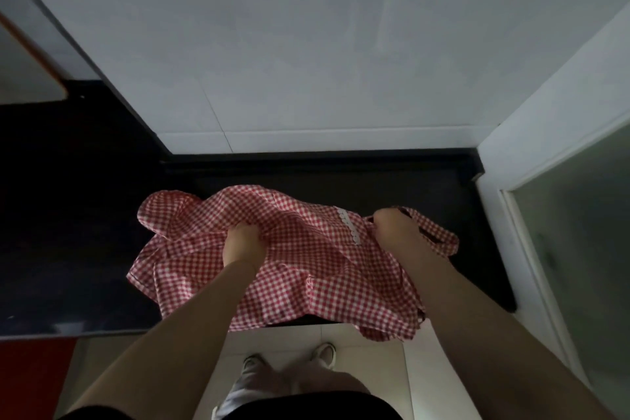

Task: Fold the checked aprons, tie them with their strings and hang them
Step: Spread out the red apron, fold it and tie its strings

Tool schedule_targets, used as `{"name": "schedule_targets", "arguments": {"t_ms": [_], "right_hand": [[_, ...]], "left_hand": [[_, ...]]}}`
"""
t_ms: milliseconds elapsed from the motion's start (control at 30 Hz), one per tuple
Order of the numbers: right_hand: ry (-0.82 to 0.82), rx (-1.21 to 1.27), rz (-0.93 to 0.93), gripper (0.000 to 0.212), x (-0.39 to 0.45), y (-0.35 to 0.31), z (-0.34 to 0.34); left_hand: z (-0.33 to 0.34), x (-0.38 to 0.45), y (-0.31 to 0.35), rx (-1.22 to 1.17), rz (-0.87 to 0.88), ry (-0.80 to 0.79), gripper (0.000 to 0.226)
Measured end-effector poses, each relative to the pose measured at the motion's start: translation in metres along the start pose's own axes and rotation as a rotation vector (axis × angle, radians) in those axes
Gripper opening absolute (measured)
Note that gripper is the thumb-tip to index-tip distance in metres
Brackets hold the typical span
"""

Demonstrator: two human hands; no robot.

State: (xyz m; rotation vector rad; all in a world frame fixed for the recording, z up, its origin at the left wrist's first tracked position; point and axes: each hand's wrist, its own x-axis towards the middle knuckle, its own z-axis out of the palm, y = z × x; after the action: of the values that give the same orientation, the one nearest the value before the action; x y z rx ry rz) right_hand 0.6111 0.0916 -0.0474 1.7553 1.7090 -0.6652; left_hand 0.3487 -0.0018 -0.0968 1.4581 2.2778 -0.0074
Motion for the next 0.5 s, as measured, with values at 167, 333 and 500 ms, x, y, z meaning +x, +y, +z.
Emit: {"name": "schedule_targets", "arguments": {"t_ms": [167,333,500], "right_hand": [[0.096,-0.21,0.213,0.019,-0.004,0.031,-0.025],[0.166,-0.48,0.367,0.037,-0.01,0.037,-0.048],[0.444,-0.113,-0.209,0.03,-0.004,0.001,-0.035]], "left_hand": [[-0.035,0.012,0.022,0.175,0.134,0.022,0.03],[-0.08,0.009,0.068,0.511,0.222,-0.355,0.035],[-0.087,0.012,0.081,0.334,0.274,-0.431,0.045]]}}
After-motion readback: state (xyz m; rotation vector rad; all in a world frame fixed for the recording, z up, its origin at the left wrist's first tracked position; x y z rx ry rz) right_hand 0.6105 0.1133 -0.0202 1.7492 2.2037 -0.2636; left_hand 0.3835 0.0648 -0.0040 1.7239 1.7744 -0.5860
